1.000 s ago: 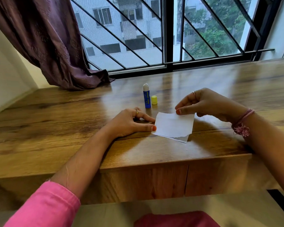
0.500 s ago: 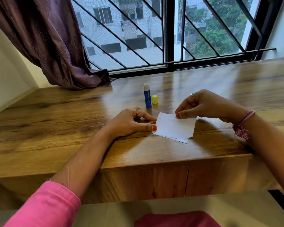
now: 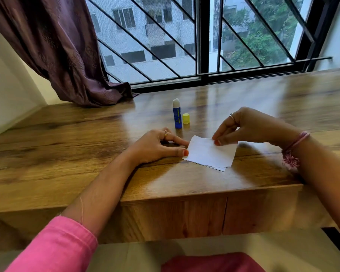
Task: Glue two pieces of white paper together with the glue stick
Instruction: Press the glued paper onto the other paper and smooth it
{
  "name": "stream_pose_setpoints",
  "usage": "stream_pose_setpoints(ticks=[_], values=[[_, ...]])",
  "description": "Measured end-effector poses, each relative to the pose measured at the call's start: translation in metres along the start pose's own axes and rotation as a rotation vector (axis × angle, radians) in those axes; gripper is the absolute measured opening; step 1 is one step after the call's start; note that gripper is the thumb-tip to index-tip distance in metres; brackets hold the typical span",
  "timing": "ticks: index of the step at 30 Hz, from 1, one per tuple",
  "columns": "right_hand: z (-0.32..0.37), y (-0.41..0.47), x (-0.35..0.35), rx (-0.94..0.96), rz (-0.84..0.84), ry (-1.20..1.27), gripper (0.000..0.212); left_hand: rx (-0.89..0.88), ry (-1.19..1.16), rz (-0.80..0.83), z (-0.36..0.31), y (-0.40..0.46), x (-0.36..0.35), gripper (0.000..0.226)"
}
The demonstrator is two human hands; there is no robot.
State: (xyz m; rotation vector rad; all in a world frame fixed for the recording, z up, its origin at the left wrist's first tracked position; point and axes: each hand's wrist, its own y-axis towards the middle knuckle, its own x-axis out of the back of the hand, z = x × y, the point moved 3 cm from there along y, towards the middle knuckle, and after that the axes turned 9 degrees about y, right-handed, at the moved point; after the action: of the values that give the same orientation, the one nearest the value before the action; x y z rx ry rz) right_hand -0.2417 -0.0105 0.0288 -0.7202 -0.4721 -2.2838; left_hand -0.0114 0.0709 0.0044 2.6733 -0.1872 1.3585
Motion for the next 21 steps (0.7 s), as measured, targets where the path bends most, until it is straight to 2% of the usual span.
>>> stream_pose_setpoints(ticks=[21], values=[[0.0011, -0.0029, 0.0010, 0.024, 0.077, 0.032, 0.030, 0.019, -0.002, 0.026, -0.0002, 0.0009, 0.0003, 0.033]])
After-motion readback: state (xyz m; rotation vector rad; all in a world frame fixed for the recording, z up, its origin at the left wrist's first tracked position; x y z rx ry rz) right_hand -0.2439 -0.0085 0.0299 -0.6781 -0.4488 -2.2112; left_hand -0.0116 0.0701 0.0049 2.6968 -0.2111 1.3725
